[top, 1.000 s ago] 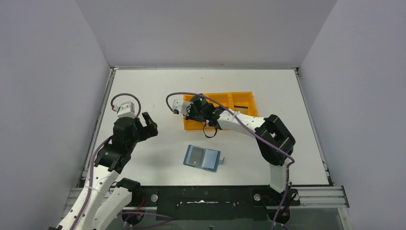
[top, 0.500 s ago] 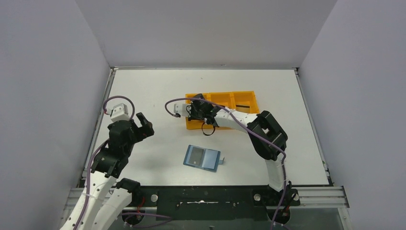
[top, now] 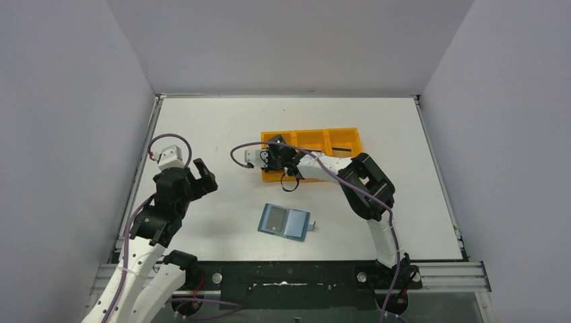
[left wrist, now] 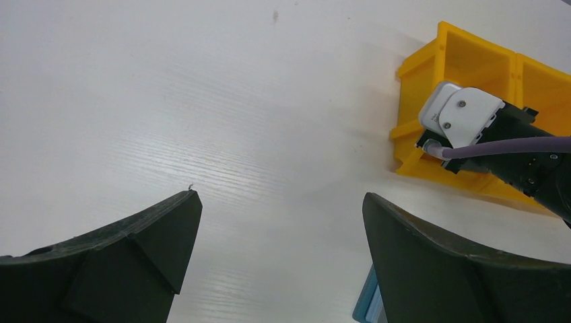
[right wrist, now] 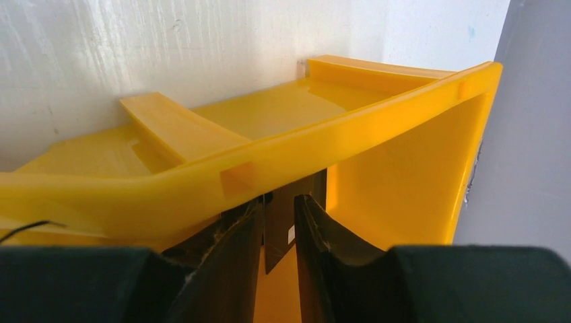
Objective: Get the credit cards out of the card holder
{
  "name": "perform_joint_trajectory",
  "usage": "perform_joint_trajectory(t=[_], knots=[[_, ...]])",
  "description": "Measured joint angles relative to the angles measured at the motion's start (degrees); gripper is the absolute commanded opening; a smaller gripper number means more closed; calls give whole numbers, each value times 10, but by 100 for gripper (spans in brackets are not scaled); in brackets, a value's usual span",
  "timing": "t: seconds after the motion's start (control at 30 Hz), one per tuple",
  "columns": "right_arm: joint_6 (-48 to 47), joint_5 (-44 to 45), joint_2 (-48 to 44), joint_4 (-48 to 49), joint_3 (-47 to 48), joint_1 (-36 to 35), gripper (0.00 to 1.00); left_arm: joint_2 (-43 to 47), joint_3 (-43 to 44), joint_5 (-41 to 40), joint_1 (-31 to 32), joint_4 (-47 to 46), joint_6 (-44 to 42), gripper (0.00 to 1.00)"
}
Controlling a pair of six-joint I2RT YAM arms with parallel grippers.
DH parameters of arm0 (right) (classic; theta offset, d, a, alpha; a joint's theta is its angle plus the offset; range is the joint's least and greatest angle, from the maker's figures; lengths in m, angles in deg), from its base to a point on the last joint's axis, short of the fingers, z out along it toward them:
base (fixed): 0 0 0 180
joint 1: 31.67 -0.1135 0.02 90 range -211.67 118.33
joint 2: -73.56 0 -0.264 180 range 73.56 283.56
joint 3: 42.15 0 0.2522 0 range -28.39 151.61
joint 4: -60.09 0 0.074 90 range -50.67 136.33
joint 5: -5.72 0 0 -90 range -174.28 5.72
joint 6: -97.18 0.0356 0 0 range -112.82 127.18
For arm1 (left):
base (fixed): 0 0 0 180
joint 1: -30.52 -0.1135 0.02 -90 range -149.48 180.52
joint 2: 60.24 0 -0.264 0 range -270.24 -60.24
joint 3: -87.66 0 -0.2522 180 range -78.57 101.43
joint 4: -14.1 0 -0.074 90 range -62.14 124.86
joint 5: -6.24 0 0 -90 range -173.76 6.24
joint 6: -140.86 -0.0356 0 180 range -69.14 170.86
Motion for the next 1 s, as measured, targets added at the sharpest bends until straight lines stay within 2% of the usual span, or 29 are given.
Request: perform_joint_trajectory(t=[0.1, 0.27, 0.43, 0.57, 0.73, 0.87, 1.0], knots=[[11, -9, -1, -5, 0, 1, 31, 0, 0, 1, -1, 0, 0, 92], [39, -27, -20, -16, -8, 7, 33, -7, 0, 6, -4, 0, 0, 93], [77, -30, -65, -12, -23, 16, 36, -16, 0, 12, -4, 0, 0, 93], [145, -30, -127, 15, -58, 20, 42, -19, 0, 16, -6, 0, 0, 92], [317, -37, -238, 63, -131, 19, 55, -26, 0, 22, -7, 0, 0, 93], [523, -33, -311, 68, -165, 19, 54, -33, 0, 24, -8, 0, -1, 93], [717, -33, -333, 34, -176, 15, 52, -38, 0, 26, -10, 0, -1, 93]])
